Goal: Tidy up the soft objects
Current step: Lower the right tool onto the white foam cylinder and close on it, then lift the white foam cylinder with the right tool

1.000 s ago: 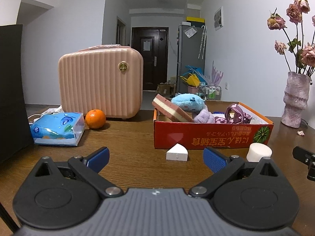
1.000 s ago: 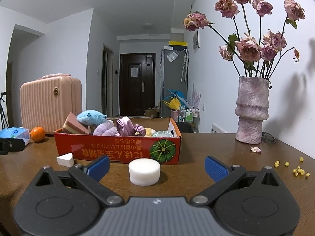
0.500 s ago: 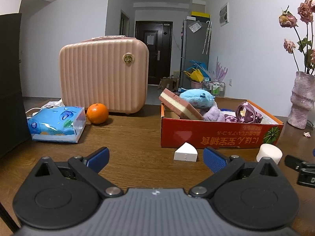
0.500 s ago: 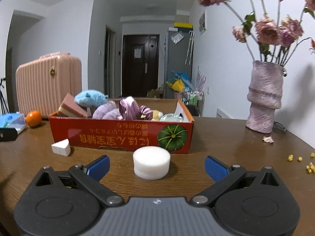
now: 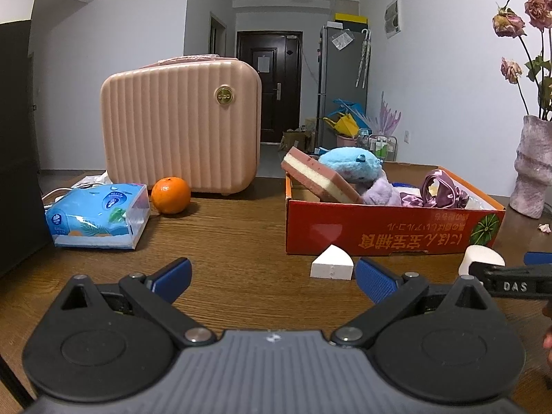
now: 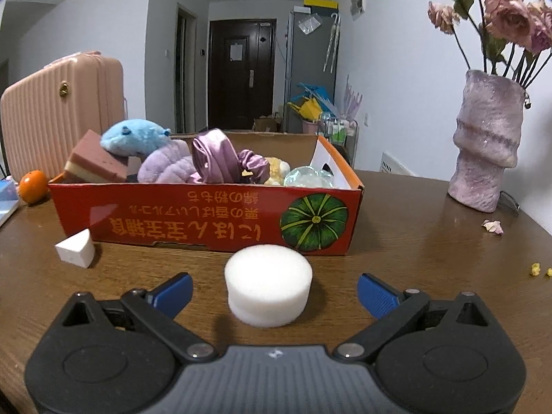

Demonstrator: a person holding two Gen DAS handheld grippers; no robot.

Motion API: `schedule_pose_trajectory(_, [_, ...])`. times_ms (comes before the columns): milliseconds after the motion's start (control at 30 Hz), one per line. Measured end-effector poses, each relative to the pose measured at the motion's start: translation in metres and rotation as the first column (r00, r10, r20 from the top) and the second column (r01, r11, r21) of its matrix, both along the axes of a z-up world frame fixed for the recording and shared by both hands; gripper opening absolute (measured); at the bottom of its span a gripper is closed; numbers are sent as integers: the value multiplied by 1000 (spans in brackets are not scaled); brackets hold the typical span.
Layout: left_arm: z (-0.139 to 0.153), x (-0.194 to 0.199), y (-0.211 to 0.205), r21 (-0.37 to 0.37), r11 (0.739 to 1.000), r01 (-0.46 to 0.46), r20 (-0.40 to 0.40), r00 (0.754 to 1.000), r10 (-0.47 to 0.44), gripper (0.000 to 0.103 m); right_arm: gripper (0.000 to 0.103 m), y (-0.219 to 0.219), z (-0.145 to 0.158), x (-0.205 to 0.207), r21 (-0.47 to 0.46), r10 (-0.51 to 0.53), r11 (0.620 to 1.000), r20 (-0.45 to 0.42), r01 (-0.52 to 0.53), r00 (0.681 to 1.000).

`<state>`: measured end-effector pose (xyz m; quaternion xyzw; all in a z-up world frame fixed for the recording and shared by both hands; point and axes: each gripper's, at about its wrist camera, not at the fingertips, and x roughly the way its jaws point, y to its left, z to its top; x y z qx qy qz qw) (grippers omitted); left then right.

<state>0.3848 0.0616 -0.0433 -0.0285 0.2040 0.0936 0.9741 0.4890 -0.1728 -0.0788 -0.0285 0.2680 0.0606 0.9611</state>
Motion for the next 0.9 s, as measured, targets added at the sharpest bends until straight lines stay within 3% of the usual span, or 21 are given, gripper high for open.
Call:
schedule_pose_trajectory(300, [-2, 0, -3, 10, 1000, -3, -3, 1000, 3, 103, 82, -2, -4, 24, 21, -2, 1000, -58, 3, 998])
schedule_pose_trajectory(467, [-3, 1, -3, 11, 1000, 0, -6, 1000, 0, 103, 57, -3, -7, 29, 38, 18, 999, -85, -15, 996])
schedule_pose_trajectory(900, [-4, 0, -3, 3, 1000, 2, -7, 1000, -2, 103, 56, -3, 5, 5, 58, 30, 998, 19, -31, 999])
